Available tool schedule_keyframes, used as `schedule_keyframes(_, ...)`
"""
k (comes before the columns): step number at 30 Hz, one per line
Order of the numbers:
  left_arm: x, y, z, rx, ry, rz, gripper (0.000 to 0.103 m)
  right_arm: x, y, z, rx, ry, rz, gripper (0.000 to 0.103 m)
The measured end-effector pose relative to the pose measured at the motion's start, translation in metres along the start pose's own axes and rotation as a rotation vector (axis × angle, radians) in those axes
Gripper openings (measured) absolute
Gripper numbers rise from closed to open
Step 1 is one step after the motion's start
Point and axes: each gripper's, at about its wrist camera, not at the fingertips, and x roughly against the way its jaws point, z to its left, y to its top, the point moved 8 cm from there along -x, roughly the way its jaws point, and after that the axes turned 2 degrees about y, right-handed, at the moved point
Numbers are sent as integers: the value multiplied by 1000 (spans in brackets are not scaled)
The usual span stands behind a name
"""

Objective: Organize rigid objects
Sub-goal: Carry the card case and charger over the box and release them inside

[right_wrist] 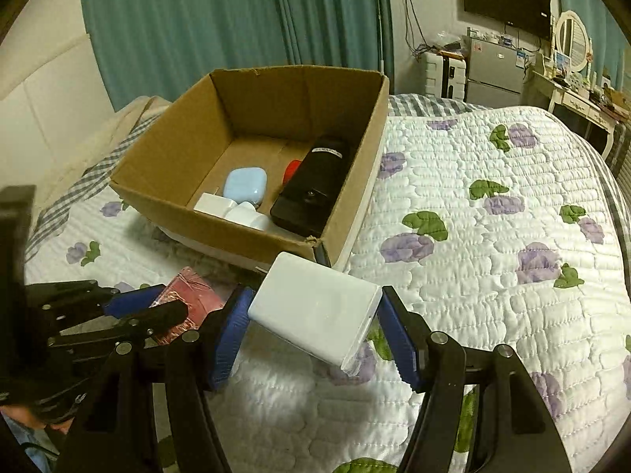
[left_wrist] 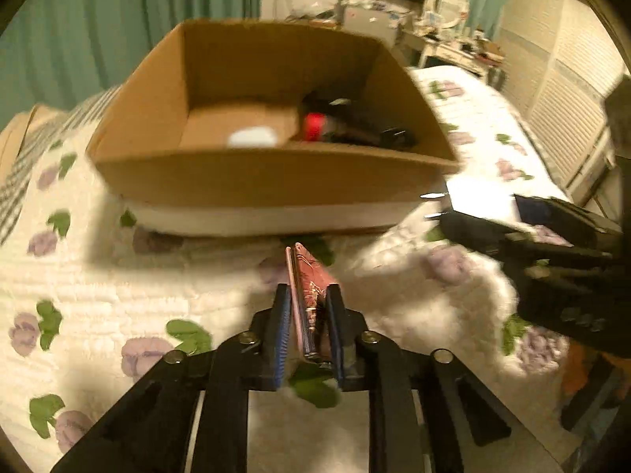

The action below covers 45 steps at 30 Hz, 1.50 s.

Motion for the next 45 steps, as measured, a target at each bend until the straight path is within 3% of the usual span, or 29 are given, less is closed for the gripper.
schedule_keyframes(3,-11,15,-20,-19,-31,11,16,-1,-1,4,5,1,4,65)
schedule_keyframes(6,-25,14,-21,-16,20,25,13,2,-1,4,12,-2,2,65)
schedule_keyframes(15,50,41,-20,-74,73,-157,10,46,9,11,50,-15,-64,65)
schedule_keyframes(25,98,126,22,-53,140,-318,10,91,106,29,165,-32,-238,65)
schedule_keyframes(30,73,167,49,-49,197,-312,10,76,144,33,181,-29,-271,65)
schedule_keyframes(34,38,180,63,-62,203,-275,10,50,157,33,187,-32,-260,65)
schedule_keyframes(39,-15,175,81,-43,209,-202,10,11,151,24,172,-22,-205,65)
schedule_keyframes(45,-47,163,88,-31,203,-148,10,-15,138,16,171,-30,-145,65)
